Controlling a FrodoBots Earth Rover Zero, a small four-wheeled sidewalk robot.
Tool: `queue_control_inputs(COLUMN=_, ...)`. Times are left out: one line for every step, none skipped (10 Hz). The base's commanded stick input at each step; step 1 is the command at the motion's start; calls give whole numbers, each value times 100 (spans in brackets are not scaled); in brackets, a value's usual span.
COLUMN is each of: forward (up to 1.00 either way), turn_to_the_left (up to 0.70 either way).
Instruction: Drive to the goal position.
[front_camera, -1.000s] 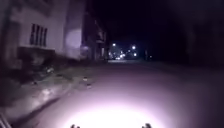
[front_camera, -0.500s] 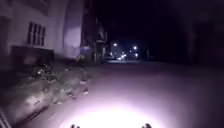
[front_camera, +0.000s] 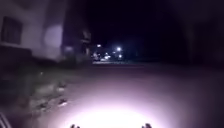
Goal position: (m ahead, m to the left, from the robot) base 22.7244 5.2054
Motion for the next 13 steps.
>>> queue_control_inputs(forward=70, turn_to_the_left=0)
queue_control_inputs(forward=70, turn_to_the_left=0)
queue_control_inputs(forward=70, turn_to_the_left=0)
queue_control_inputs(forward=70, turn_to_the_left=0)
queue_control_inputs(forward=70, turn_to_the_left=0)
queue_control_inputs(forward=70, turn_to_the_left=0)
queue_control_inputs(forward=70, turn_to_the_left=0)
queue_control_inputs(forward=70, turn_to_the_left=0)
queue_control_inputs(forward=70, turn_to_the_left=0)
queue_control_inputs(forward=70, turn_to_the_left=0)
queue_control_inputs(forward=70, turn_to_the_left=0)
queue_control_inputs(forward=70, turn_to_the_left=0)
queue_control_inputs(forward=70, turn_to_the_left=0)
